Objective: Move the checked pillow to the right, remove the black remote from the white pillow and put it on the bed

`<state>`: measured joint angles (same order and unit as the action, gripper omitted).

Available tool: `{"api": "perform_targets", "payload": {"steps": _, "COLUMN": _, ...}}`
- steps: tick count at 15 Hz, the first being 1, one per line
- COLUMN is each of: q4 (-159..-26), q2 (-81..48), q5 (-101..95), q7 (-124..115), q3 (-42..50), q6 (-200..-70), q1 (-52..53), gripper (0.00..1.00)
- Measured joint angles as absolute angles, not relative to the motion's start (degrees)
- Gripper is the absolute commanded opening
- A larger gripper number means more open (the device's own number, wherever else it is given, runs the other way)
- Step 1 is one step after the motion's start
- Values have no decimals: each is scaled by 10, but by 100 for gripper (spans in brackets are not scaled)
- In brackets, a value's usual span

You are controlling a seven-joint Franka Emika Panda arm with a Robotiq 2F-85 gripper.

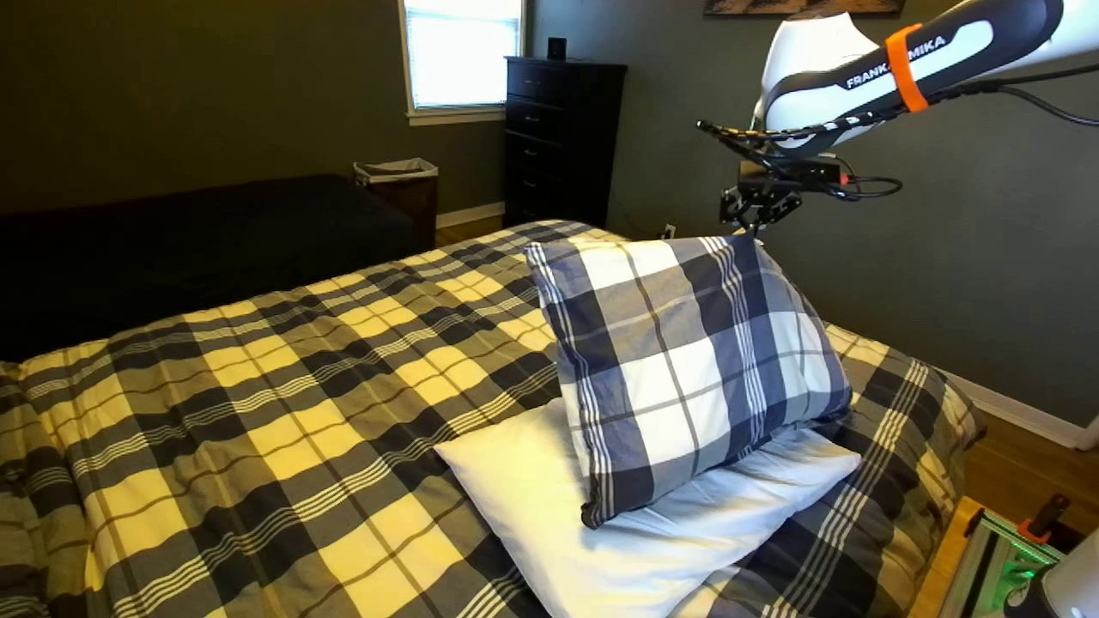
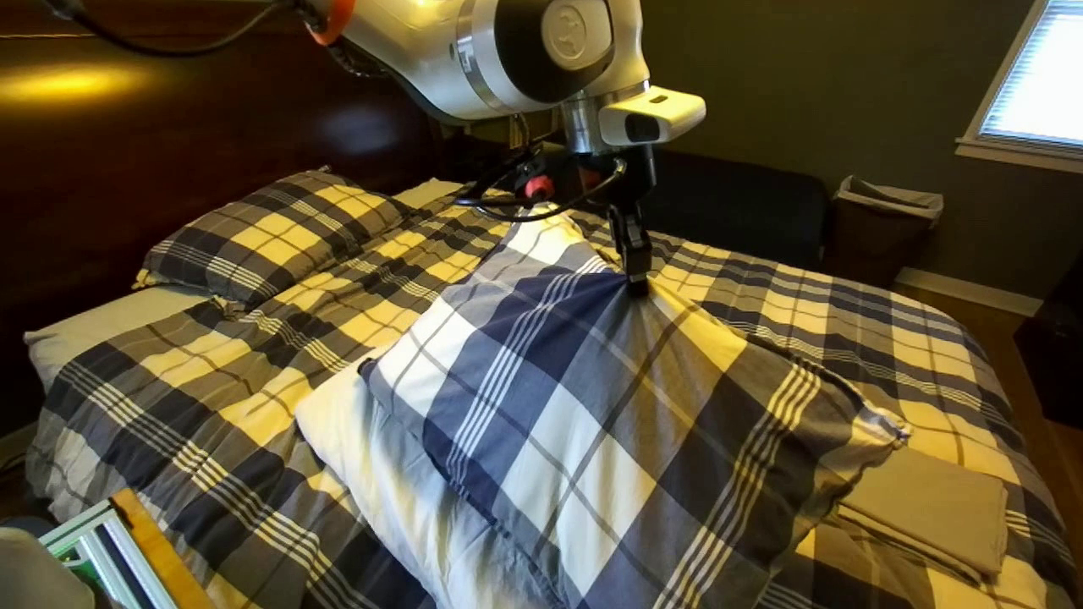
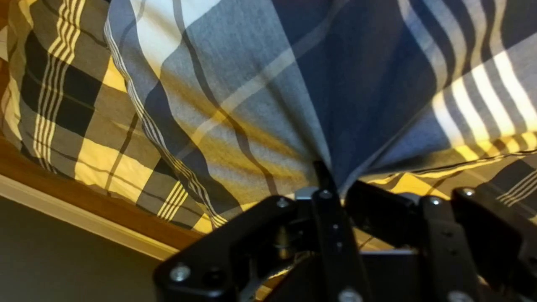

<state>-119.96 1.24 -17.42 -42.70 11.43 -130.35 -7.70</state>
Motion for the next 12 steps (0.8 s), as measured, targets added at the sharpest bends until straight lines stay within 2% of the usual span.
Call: {"api": "perform_targets", "payload": {"steps": 12, "q4": -1197, "q2": 67, "q5": -207, "q7": -314, "q3": 133, "q6": -1452, "q1": -156, "gripper": 1}}
